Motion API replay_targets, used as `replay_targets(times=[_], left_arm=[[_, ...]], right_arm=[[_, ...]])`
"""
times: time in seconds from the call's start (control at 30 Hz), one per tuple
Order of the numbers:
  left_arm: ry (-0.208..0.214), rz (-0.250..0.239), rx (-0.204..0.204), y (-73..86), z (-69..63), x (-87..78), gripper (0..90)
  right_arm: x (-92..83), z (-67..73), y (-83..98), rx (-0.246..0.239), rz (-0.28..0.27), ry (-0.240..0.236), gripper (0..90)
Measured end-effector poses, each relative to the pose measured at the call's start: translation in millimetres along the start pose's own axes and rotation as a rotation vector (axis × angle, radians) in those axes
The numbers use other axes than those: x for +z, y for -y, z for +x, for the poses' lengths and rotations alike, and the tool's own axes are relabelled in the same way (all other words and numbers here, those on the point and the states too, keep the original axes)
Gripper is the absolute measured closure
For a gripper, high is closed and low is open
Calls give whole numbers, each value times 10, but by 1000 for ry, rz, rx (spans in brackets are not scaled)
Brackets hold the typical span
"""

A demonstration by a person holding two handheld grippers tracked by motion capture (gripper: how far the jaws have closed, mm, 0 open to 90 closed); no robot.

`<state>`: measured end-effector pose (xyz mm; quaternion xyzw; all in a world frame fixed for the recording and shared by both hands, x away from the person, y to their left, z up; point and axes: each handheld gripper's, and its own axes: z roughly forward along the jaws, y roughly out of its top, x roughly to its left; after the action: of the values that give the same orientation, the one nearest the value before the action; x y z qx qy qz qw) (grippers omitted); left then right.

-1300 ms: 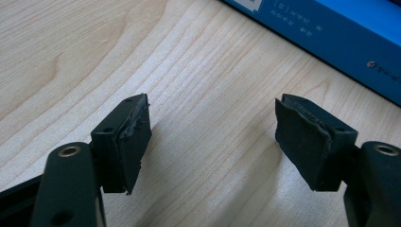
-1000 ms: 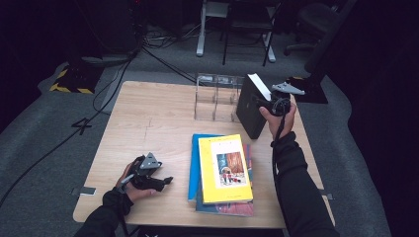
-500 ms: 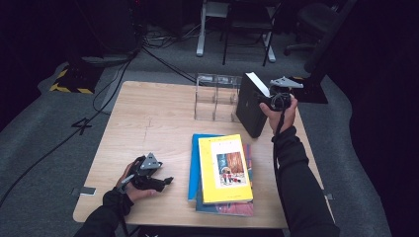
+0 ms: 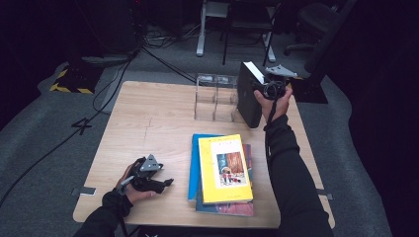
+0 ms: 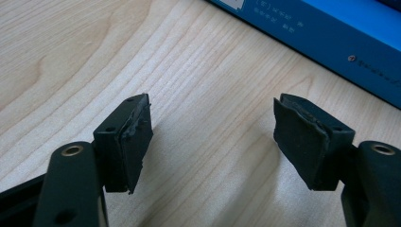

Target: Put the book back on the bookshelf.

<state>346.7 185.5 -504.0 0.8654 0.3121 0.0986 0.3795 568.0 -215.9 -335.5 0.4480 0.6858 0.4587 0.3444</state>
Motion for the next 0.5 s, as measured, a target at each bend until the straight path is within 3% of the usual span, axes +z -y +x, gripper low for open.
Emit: replay_targets(times=[0.37, 0.5], left_arm=[[20, -16, -7, 17, 10, -27, 291], [20, -17, -8, 25, 4, -34, 291]], right_arm=[[252, -42, 73, 52, -73, 29, 535], [321, -47, 132, 55, -69, 31, 534]])
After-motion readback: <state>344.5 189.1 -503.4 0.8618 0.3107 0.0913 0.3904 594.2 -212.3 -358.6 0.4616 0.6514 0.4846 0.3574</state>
